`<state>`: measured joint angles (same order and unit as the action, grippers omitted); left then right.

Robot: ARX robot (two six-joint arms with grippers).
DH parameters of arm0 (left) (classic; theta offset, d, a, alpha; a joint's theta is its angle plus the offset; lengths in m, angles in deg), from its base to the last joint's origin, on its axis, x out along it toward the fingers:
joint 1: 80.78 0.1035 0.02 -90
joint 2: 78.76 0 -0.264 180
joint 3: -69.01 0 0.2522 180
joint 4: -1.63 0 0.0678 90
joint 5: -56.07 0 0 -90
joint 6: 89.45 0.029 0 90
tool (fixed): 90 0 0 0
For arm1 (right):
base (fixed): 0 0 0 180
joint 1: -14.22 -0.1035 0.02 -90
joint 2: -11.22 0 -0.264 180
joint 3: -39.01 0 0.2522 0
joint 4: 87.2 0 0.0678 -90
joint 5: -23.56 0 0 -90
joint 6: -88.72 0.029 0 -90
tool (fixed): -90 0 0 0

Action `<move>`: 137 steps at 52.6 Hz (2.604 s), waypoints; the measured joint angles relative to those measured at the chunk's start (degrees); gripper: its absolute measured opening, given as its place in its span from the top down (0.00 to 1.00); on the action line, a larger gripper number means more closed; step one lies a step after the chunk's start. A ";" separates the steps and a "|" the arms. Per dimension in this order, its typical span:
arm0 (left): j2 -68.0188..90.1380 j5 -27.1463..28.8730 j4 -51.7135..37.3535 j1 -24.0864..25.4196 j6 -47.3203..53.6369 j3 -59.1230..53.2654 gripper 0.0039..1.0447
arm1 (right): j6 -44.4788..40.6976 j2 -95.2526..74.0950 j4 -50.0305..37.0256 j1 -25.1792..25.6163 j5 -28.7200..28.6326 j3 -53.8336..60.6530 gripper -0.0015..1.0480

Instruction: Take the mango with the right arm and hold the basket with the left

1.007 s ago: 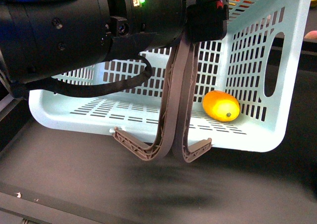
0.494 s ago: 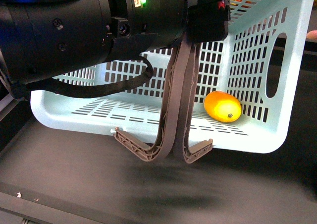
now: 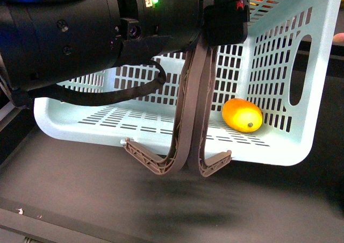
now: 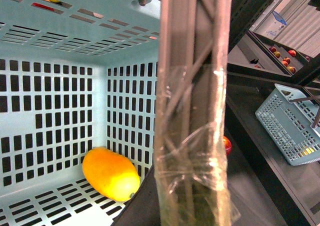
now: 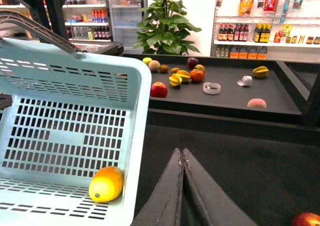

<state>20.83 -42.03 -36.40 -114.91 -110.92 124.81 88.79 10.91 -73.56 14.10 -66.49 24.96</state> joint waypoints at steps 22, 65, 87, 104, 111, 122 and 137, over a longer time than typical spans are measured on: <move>0.00 0.00 0.00 0.00 0.00 0.00 0.92 | -0.02 0.00 0.00 0.00 0.02 0.00 0.22; 16.20 23.93 13.16 12.68 -21.49 27.54 0.92 | -0.02 0.02 0.02 0.00 0.00 0.00 0.08; 25.27 30.25 25.33 16.85 -53.37 38.32 0.92 | -0.02 0.02 0.02 0.00 0.00 0.00 0.08; 31.26 31.69 29.18 20.52 -61.31 41.99 0.92 | -0.02 0.02 0.02 0.00 -0.02 0.00 0.08; 32.92 31.76 30.32 21.33 -63.28 43.80 0.92 | -0.02 0.02 0.02 0.00 -0.02 0.00 0.08; 33.92 30.21 32.26 21.38 -64.28 45.59 0.70 | -0.02 0.04 0.02 0.00 0.00 0.00 0.08; 28.98 30.53 27.67 21.14 -56.63 38.36 0.18 | 0.00 0.07 0.02 0.00 0.00 0.00 0.08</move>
<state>49.82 -11.50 -8.73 -93.77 -167.55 163.17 88.79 10.97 -73.54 14.10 -66.49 24.96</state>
